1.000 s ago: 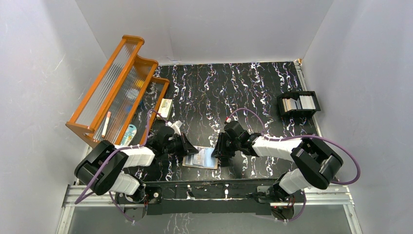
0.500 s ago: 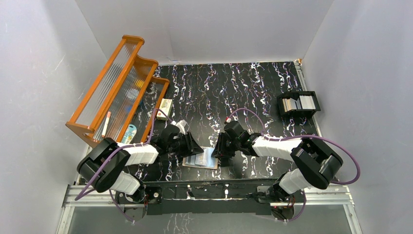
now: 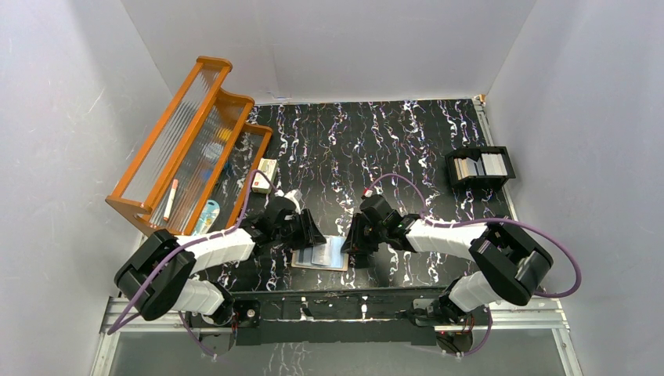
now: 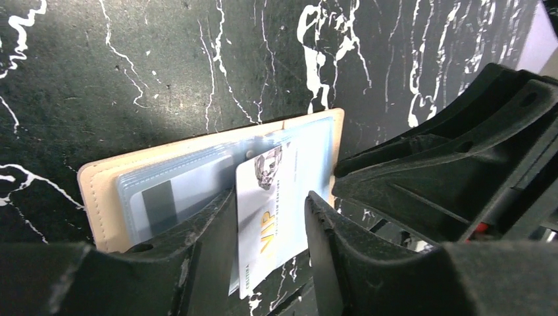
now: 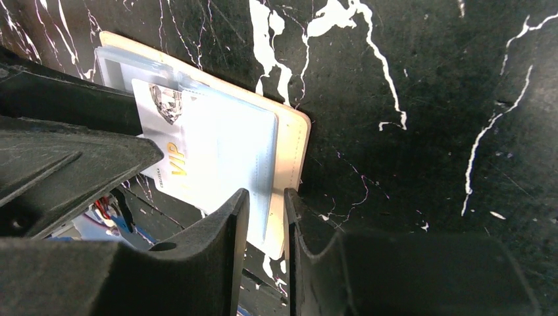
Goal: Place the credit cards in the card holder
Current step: Insert the credit card into the card holder.
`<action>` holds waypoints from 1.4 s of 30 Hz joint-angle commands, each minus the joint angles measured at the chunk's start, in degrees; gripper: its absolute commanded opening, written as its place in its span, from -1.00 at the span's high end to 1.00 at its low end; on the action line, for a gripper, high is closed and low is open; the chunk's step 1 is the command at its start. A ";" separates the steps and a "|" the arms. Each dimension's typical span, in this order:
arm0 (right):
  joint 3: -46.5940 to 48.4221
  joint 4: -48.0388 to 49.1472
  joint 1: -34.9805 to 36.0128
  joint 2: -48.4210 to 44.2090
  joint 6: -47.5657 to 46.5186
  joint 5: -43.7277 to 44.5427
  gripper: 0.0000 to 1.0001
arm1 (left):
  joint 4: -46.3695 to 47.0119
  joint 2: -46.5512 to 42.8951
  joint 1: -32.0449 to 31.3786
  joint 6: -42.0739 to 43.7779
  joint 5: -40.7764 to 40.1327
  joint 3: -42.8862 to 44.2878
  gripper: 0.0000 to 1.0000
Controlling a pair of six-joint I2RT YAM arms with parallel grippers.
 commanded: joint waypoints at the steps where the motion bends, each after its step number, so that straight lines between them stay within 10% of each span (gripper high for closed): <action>1: -0.36 2.11 0.27 -0.17 0.62 0.31 0.34 | -4.70 0.97 -1.99 2.00 -3.88 2.16 0.26; 19: -1.50 6.22 0.27 1.82 1.40 -0.01 0.40 | 5.62 4.86 -5.14 0.99 0.87 2.44 0.32; 42: -2.12 -0.59 0.25 -4.52 4.34 3.22 0.41 | -5.67 1.05 -5.48 2.83 -4.44 5.71 0.07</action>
